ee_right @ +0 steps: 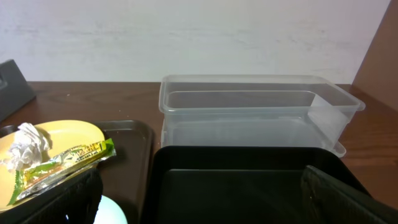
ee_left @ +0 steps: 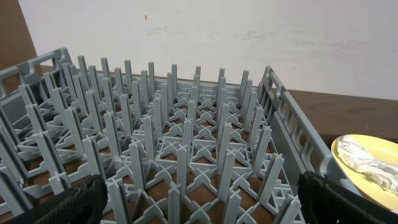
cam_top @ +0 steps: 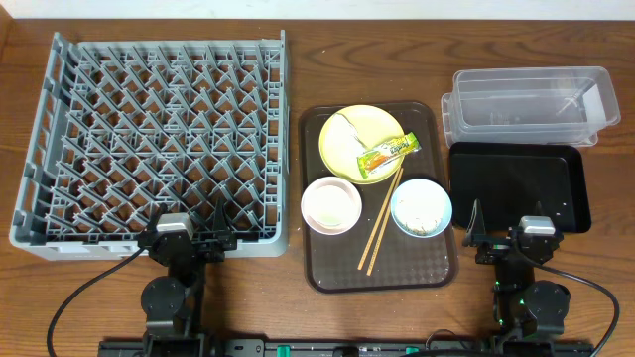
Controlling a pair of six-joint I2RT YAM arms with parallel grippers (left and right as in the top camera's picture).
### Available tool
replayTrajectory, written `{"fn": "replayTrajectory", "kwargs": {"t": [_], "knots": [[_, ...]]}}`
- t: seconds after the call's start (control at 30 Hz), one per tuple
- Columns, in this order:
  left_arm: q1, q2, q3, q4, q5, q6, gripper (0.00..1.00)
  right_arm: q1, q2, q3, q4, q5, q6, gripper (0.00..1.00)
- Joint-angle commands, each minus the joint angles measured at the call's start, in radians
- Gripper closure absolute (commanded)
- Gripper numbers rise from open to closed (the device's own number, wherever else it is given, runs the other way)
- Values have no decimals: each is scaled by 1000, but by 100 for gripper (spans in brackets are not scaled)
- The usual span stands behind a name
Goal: Sort waste into correct bins and load items into the dishwasher rack
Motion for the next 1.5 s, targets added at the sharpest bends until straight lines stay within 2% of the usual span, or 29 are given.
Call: {"fn": "replayTrajectory", "kwargs": {"t": [0.0,1.47], "knots": [[-2,-6,-14,-43,-8,17,1,19,3,-1,-3,13,14,1],[-2,-6,-14,-43,-9,17,1,19,5,-1,0,43,7,1]]}}
